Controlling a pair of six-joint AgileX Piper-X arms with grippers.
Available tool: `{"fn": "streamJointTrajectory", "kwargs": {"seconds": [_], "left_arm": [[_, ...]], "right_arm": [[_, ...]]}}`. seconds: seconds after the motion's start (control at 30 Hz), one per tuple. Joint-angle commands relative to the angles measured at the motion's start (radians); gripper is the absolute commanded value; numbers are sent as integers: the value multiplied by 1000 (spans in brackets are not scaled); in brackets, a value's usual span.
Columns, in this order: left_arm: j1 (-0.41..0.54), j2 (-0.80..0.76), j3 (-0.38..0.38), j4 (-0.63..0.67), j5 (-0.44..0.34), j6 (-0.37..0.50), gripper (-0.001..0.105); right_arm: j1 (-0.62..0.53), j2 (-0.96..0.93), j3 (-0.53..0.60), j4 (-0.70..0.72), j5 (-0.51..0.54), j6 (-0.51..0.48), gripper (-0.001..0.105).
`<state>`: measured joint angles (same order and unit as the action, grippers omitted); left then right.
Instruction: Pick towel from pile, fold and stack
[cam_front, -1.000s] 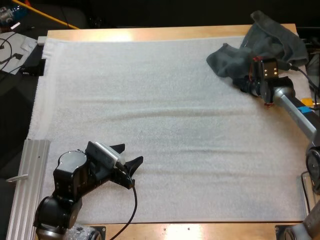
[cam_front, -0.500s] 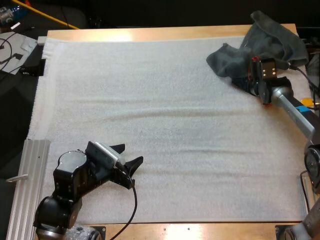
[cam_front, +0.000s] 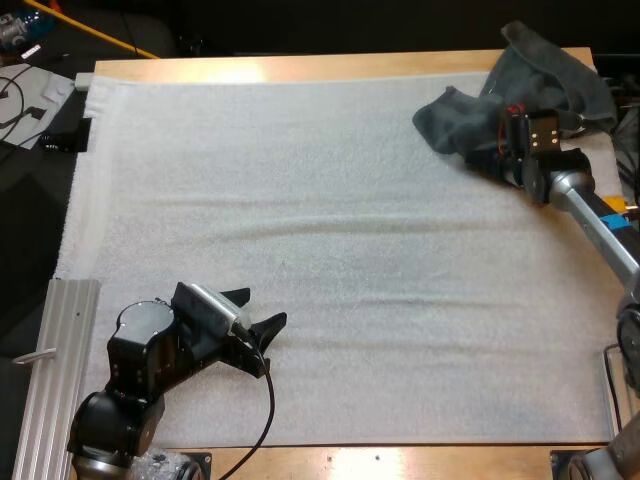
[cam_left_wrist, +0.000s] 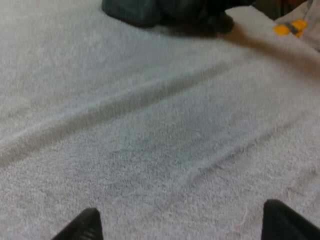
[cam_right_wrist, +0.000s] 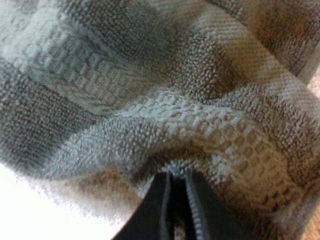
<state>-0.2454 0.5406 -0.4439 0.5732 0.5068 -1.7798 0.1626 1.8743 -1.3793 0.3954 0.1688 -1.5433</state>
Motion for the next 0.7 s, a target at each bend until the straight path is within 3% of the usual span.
{"fn": "streamJointTrajectory", "kwargs": {"seconds": [0.0,0.23,0.67], "left_arm": [[-3,8,-7,-11,4,-7,63],[-4,3,-5,-13,6,-8,63],[-4,1,-5,-8,10,-11,63]], "right_arm": [[10,-79,-3,13,-12,-48,0],[44,-268,-6,54,-37,-134,0],[133,-540,-5,214,-74,-176,0]]}}
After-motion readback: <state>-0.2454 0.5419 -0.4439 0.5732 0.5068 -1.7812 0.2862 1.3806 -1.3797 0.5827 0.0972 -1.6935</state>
